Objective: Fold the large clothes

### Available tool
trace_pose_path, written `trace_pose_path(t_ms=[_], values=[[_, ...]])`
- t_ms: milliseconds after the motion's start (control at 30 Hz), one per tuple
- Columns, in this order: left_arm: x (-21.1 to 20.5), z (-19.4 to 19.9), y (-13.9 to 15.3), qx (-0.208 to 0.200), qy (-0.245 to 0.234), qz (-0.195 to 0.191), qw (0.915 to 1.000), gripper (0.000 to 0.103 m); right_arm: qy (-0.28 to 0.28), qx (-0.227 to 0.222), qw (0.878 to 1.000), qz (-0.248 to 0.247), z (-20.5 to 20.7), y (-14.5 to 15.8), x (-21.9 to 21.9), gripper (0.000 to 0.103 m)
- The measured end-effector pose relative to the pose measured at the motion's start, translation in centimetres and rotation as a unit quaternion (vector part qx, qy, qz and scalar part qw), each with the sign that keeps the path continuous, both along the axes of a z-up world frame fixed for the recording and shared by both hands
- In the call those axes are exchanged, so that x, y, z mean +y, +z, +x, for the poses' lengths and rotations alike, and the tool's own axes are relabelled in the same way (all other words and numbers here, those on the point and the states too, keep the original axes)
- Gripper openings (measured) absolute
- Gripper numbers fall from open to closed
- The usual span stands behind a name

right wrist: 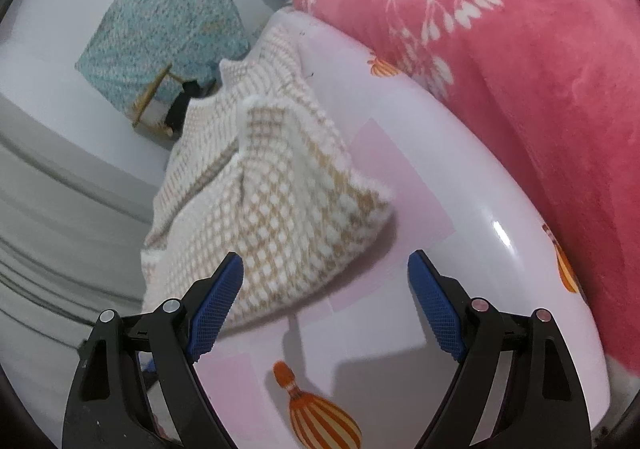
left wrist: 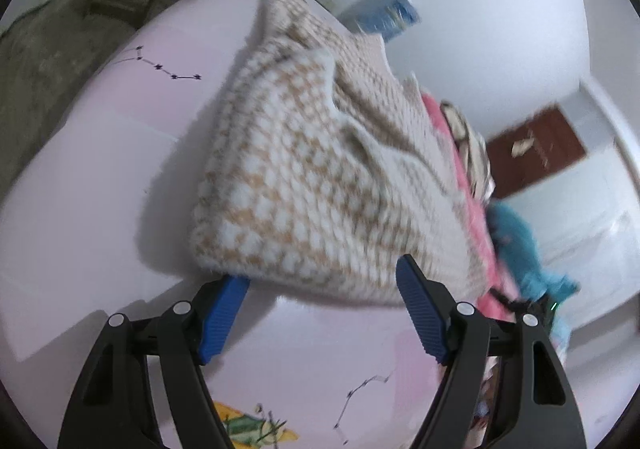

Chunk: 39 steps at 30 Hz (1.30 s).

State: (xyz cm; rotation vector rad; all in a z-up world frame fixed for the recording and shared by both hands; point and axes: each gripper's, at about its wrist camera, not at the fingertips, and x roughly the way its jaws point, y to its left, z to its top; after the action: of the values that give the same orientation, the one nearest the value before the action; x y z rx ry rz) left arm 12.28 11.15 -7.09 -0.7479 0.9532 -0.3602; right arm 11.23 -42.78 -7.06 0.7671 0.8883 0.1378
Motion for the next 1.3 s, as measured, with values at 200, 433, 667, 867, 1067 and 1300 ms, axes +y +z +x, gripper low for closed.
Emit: trace_pose_path(t_ms=[200, 433, 667, 867, 1067, 1300], values=[[1.1, 0.5, -0.2, 0.021, 0.073, -0.040, 0.9963, 0.068, -0.039, -0.012, 0.999, 0.020, 0.6, -0.1, -0.5, 0.070], [0.2, 0.9, 0.5, 0.026, 0.103, 0.076, 0.9915, 0.036, -0.065, -0.018, 0.998, 0.018, 1.9, -0.9, -0.3, 0.045], [-2.3, -0.5, 3.8, -0.062, 0.086, 0.211, 0.9718, 0.011, -0.048, -0.059, 0.996, -0.046, 1.7, 1.6, 0.5, 0.010], [-3.3, -1.9, 8.1, -0.130, 0.058, 0.254, 0.9567, 0.009, -0.026, -0.102, 0.992, -0.063, -0.5, 5.0, 0.3, 0.007], [-1.6, -5.5, 9.3, -0.121, 0.015, 0.257, 0.9587, 0.009, -0.006, -0.093, 0.994, -0.048, -4.0, 5.5, -0.7, 0.007], [2.7, -6.4, 3.3, 0.022, -0.001, 0.176, 0.9841, 0.029, 0.037, 0.013, 0.998, -0.040, -3.9, 0.3, -1.0, 0.026]])
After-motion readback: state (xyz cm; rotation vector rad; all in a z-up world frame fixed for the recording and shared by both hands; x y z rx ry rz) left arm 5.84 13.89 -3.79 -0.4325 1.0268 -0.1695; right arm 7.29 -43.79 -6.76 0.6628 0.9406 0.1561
